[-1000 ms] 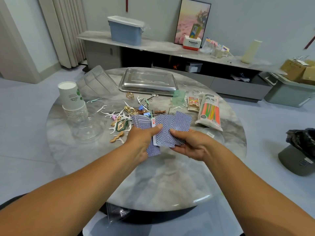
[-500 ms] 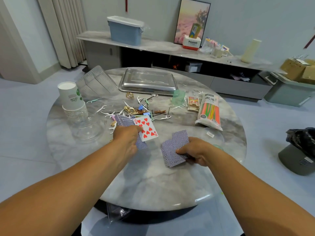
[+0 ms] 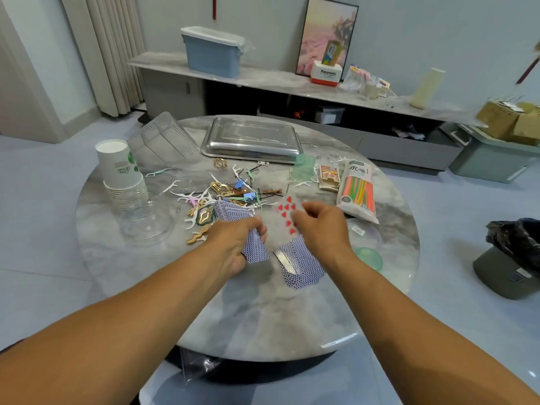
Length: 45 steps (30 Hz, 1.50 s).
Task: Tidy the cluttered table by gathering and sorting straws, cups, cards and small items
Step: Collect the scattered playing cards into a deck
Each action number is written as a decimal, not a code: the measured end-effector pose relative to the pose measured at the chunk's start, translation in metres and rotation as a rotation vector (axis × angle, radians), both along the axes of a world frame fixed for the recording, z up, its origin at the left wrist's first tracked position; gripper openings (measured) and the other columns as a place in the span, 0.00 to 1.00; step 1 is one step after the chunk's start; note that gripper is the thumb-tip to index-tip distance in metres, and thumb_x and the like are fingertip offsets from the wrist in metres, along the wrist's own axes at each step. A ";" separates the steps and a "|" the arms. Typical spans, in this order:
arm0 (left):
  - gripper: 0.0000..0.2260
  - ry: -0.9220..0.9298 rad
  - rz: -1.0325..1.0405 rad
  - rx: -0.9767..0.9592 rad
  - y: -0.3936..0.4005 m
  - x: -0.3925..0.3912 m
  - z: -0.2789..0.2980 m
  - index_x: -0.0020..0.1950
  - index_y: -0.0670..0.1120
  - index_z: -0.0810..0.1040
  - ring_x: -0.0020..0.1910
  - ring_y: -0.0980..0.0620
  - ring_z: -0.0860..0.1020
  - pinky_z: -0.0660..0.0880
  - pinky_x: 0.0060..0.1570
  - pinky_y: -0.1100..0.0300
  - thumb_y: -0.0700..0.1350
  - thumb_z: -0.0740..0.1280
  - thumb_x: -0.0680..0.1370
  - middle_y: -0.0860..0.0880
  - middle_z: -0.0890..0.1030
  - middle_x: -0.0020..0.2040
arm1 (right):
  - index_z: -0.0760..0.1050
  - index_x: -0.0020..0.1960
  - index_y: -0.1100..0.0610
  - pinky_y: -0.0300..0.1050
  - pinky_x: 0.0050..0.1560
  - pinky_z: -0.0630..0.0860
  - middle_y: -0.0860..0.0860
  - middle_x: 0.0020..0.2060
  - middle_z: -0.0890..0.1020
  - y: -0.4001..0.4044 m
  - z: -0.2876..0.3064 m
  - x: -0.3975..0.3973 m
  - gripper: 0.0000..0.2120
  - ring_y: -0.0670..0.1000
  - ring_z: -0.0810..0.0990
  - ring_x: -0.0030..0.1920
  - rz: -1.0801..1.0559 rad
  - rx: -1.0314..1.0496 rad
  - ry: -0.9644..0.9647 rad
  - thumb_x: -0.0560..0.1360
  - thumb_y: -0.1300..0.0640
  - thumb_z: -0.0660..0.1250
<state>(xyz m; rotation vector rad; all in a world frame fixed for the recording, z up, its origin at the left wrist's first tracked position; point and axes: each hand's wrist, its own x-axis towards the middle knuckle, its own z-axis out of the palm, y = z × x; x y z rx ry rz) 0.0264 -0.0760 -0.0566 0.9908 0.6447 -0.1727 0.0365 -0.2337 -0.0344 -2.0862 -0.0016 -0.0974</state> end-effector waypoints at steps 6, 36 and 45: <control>0.05 -0.032 0.005 -0.106 0.005 -0.002 0.011 0.55 0.35 0.73 0.50 0.42 0.82 0.78 0.45 0.48 0.33 0.59 0.82 0.36 0.81 0.53 | 0.80 0.55 0.54 0.51 0.50 0.72 0.57 0.54 0.78 -0.027 -0.024 0.001 0.14 0.61 0.79 0.55 0.235 -1.133 0.060 0.83 0.50 0.58; 0.18 -0.050 0.000 0.006 -0.006 -0.009 0.010 0.59 0.38 0.80 0.47 0.35 0.85 0.80 0.50 0.33 0.34 0.77 0.71 0.37 0.85 0.52 | 0.80 0.54 0.62 0.39 0.29 0.78 0.54 0.39 0.87 -0.016 -0.007 0.011 0.10 0.48 0.86 0.34 0.105 0.430 0.597 0.76 0.59 0.74; 0.21 0.016 0.145 0.123 0.008 -0.002 0.003 0.64 0.36 0.75 0.44 0.38 0.85 0.82 0.45 0.36 0.34 0.76 0.74 0.38 0.84 0.52 | 0.78 0.51 0.65 0.34 0.22 0.71 0.54 0.34 0.84 -0.029 -0.017 0.020 0.09 0.46 0.81 0.25 -0.063 0.252 0.593 0.79 0.59 0.72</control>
